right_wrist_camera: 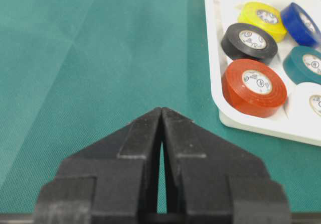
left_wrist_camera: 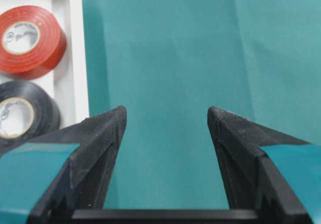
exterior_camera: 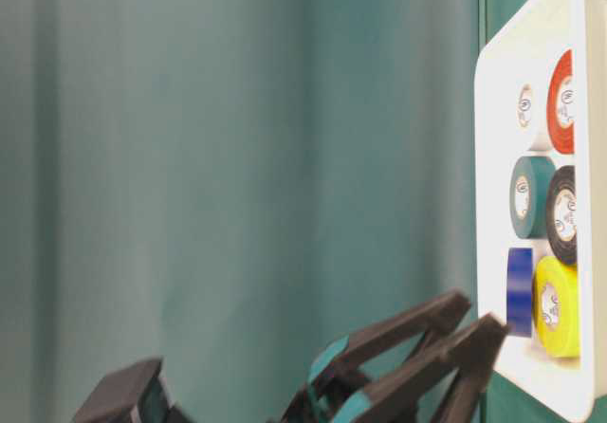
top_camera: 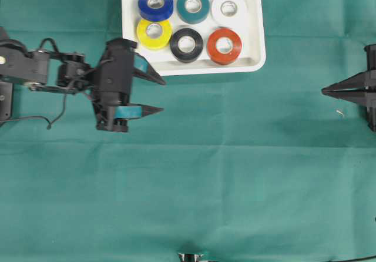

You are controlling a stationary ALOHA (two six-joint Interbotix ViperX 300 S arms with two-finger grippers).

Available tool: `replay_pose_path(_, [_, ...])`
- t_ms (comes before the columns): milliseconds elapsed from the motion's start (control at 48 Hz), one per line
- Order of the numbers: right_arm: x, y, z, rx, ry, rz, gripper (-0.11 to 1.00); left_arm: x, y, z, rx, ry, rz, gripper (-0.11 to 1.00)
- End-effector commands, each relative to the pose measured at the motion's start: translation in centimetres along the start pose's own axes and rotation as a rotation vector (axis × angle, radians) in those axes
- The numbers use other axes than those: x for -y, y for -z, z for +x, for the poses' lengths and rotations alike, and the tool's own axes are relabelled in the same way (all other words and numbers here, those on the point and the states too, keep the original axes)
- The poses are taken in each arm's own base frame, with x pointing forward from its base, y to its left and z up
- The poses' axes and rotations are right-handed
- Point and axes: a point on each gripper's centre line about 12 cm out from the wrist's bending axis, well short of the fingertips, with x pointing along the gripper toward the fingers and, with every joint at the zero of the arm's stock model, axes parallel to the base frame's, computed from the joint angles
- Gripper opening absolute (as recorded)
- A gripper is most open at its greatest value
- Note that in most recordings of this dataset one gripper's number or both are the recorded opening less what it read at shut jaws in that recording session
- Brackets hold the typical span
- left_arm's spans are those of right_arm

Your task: Put the tape into the white case with the left arm.

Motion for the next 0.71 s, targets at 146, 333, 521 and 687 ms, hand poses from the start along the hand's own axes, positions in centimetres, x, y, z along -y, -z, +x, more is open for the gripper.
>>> replay_pose_path(146, [0.0, 0.2, 0.0, -0.005, -0.003, -0.002, -0.09, 0.0, -0.6, -2.8, 0.067, -0.003, -0.011, 0.66])
replay_pose_path(333, [0.0, 0.2, 0.0, -0.005, -0.003, -0.002, -0.09, 0.2, 0.3, -4.3, 0.078, -0.002, -0.019, 0.66])
replay_pose_path(521, [0.0, 0.2, 0.0, -0.005, -0.003, -0.002, -0.09, 0.2, 1.2, -5.9, 0.097, -0.003, -0.019, 0.66])
replay_pose_path(687, [0.0, 0.1, 0.0, -0.004, -0.002, -0.002, -0.09, 0.2, 1.8, -6.5, 0.100, -0.005, -0.020, 0.65])
